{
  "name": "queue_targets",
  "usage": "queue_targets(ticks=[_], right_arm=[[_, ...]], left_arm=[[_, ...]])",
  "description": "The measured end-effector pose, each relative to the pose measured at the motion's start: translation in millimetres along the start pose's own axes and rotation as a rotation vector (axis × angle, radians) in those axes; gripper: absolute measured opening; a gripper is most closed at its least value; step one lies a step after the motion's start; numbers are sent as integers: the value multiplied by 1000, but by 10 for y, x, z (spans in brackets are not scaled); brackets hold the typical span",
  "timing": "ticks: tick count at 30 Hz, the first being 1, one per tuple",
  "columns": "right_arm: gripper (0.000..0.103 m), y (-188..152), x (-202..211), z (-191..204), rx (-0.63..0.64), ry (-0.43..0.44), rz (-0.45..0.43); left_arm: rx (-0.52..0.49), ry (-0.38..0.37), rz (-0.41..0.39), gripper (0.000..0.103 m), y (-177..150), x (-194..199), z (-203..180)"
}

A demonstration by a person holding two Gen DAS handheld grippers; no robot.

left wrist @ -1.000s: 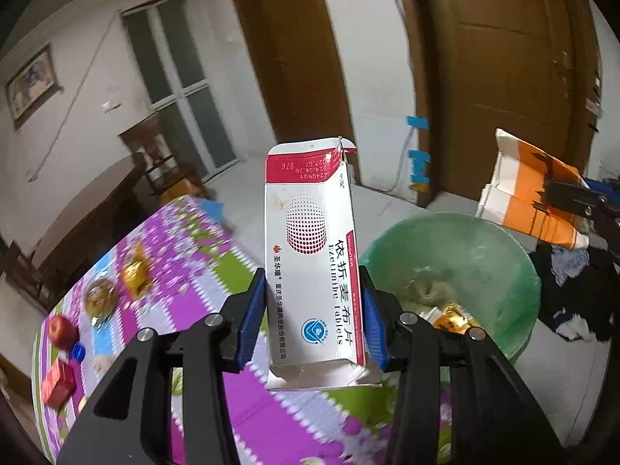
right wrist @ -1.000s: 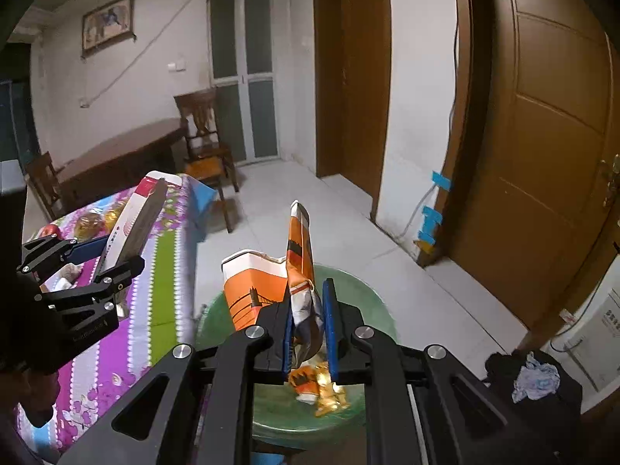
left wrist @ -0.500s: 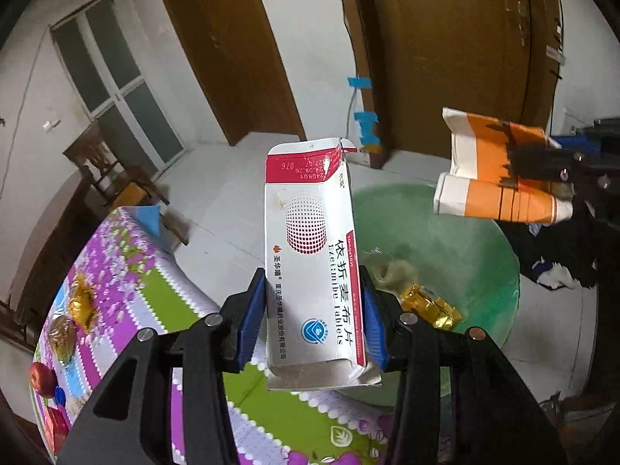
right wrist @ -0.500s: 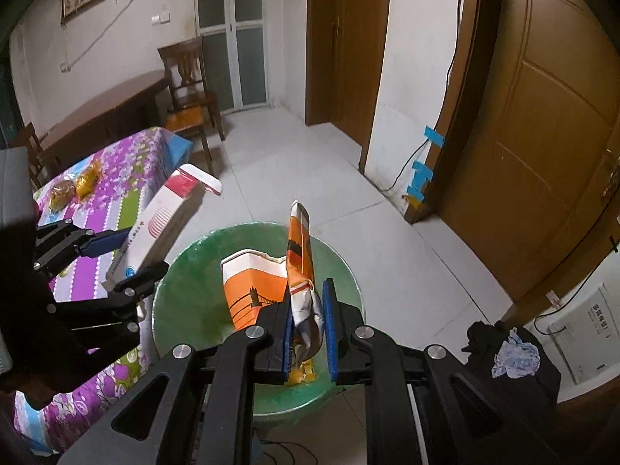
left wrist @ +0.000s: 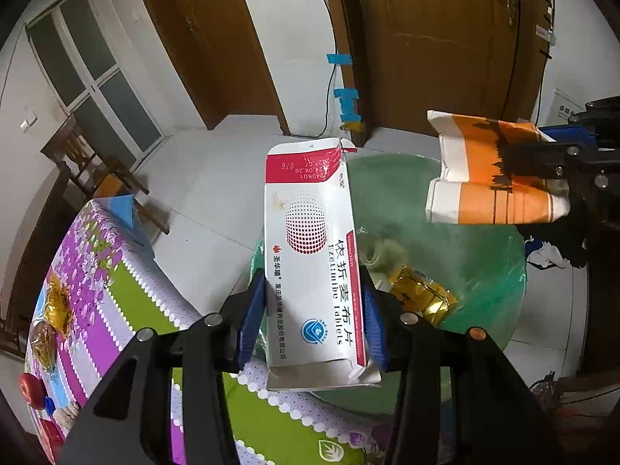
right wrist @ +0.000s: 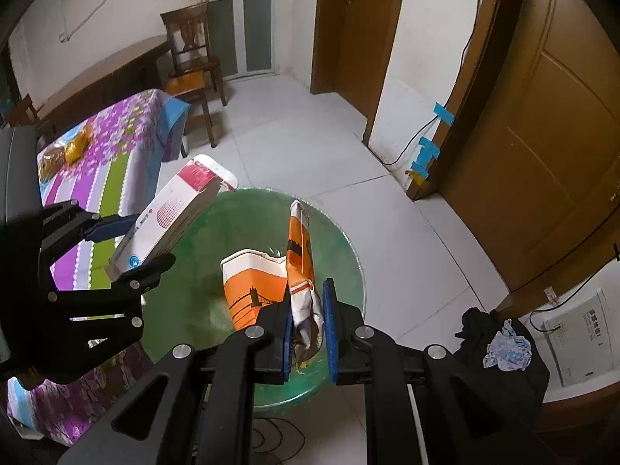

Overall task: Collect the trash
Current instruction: 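Carry the wrapper and medicine box over the green bin with both tools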

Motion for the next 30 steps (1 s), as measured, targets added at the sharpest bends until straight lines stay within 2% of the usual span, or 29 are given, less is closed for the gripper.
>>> queue_targets(ticks=[10, 30], right_arm=[[14, -5, -27, -14, 4, -15, 26], [14, 122, -30, -4, 21, -24, 23]], left_arm=[[-12, -27, 18, 44, -36, -43, -49], [-12, -20, 28, 45, -32, -86, -45]])
Point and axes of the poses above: each gripper's, at about its wrist camera, not at the fingertips, and x roughly against the way its jaws point, z to its left, y to its top, the point moved 9 cm from there along -x, roughly the way its jaws point, and after that the axes turned 15 degrees about y, right-handed, at the moved point
